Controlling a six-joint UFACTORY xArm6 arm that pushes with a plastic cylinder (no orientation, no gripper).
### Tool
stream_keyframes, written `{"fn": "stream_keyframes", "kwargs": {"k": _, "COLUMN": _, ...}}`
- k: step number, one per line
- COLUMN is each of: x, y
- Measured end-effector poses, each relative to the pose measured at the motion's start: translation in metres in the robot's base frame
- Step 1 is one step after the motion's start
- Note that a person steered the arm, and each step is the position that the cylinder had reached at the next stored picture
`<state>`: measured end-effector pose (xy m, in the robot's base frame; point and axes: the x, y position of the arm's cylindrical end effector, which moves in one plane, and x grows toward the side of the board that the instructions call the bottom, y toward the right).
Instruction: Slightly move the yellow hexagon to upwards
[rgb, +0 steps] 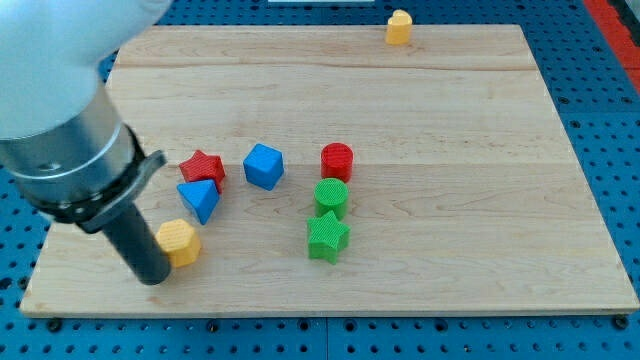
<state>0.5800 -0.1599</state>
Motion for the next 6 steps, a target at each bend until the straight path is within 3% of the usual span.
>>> {"fn": "stream_keyframes", "kwargs": {"k": 2, "x": 0.009, "y": 0.012}}
{"fn": "stream_keyframes", "kwargs": {"k": 3, "x": 0.028, "y": -0.026}}
{"fn": "stream_keyframes", "kwargs": {"k": 4, "x": 0.007, "y": -0.003}}
{"fn": "stream_keyframes", "kwargs": {"k": 6, "x": -0.011, "y": -0.024}}
